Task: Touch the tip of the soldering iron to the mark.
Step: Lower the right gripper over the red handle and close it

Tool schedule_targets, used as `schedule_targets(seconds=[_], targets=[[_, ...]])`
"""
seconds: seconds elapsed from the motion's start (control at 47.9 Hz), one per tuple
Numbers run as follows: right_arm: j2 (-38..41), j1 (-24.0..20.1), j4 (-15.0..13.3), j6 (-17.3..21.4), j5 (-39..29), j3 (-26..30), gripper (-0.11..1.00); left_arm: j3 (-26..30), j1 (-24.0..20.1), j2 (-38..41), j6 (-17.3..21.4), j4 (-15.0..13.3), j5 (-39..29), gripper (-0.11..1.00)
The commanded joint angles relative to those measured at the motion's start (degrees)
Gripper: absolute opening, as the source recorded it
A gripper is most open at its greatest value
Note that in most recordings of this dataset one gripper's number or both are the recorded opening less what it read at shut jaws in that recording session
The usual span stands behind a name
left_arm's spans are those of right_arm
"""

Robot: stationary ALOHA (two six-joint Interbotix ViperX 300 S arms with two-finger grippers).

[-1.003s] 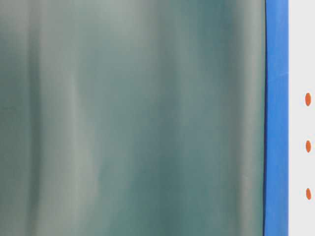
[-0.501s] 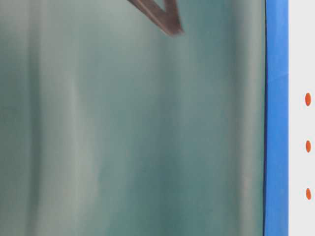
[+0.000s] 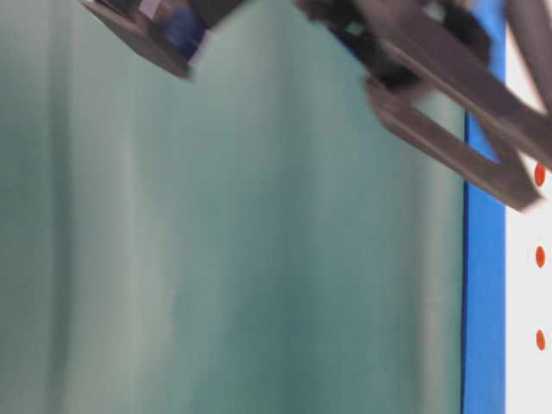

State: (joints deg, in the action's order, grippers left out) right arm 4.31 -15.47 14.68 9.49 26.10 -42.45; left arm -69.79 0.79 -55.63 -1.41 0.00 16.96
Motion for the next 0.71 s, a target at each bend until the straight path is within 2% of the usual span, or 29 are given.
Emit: schedule_targets(seconds=[0.0,0.272,0.606,0.689], targets=[[2.55,-0.88,1.49,-0.09,2.55,2.11,0.87,0.62,0.18,0.09,-0.09,-0.09,0.7,0.0],[12.04,-3.34,7.38,-0.09,7.56,5.01,0.87,0.26,0.18,0.0,-0.09,-0.09,0.7,0.0],[16.52,-4.39,8.0,-0.09,7.73,6.24,0.85,0.0,0.18,-0.09,-0.09,-0.09,0.7,0.0],[16.52,-4.39,8.26,-0.26,8.0,5.89,0.82,0.0,0.18,-0.09,-0.09,-0.09,0.7,0.0]])
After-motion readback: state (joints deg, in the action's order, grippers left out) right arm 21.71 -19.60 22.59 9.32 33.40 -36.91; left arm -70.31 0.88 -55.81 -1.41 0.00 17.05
